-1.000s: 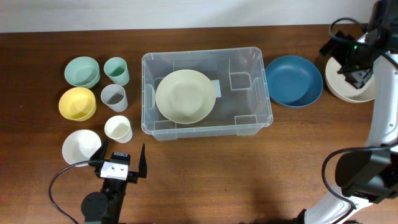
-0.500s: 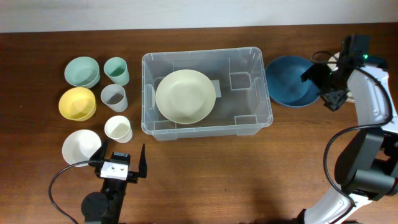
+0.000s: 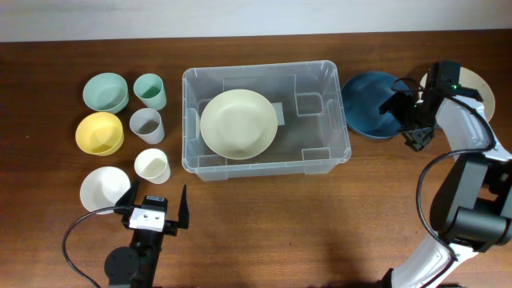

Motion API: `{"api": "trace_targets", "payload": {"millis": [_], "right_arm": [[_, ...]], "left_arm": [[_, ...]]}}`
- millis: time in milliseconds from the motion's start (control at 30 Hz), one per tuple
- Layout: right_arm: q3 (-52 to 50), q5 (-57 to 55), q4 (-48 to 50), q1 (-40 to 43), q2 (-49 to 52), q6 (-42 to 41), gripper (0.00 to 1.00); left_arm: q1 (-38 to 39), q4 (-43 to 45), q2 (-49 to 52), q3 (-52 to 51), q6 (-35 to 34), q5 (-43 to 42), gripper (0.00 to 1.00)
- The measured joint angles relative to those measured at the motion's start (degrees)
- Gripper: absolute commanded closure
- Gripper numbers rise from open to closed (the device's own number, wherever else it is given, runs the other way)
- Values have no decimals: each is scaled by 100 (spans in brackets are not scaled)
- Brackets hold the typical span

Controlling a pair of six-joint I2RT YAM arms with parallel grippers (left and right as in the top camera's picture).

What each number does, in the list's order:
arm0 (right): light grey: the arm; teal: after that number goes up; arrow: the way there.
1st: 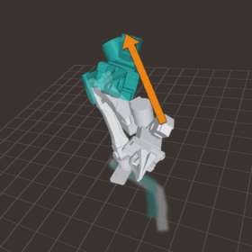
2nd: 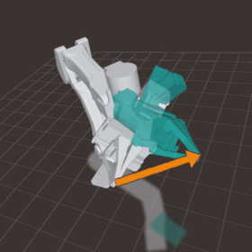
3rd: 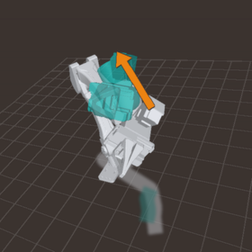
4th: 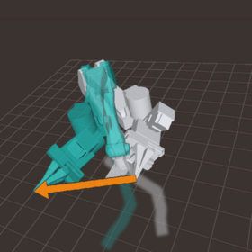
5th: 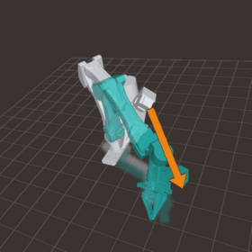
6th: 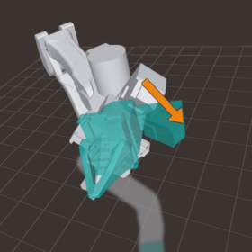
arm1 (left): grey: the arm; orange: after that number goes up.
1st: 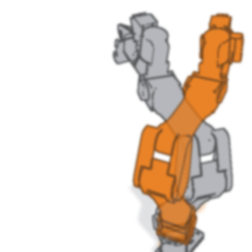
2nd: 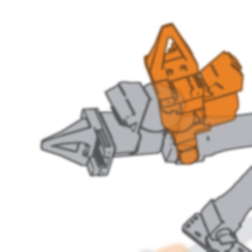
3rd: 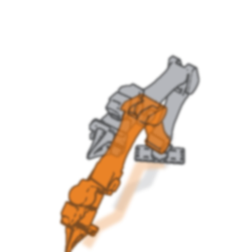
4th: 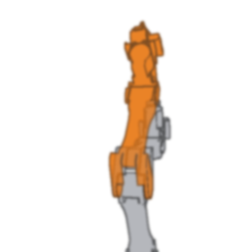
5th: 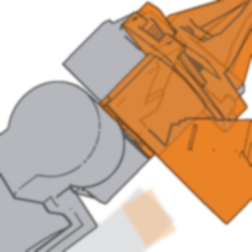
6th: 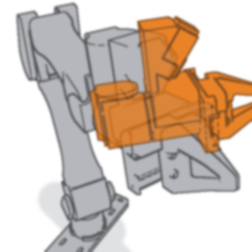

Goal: Pack container
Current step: 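Raise the right gripper and move it to the teal plate, then lower the right gripper and grasp the teal plate's rim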

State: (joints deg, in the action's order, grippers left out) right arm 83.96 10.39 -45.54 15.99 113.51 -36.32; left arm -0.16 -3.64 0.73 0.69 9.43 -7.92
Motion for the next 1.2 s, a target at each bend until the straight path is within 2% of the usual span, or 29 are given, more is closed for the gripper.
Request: {"api": "trace_targets", "payload": {"millis": [933, 1033, 1200], "right_arm": [[-33, 109, 232, 0, 476, -35, 3], [-33, 109, 225, 0, 483, -52, 9], [-33, 105, 197, 0, 483, -83, 32]], "left_arm": [[2, 0, 0, 0, 0, 0, 0], [2, 0, 0, 0, 0, 0, 0], [2, -2, 0, 0, 0, 0, 0]]}}
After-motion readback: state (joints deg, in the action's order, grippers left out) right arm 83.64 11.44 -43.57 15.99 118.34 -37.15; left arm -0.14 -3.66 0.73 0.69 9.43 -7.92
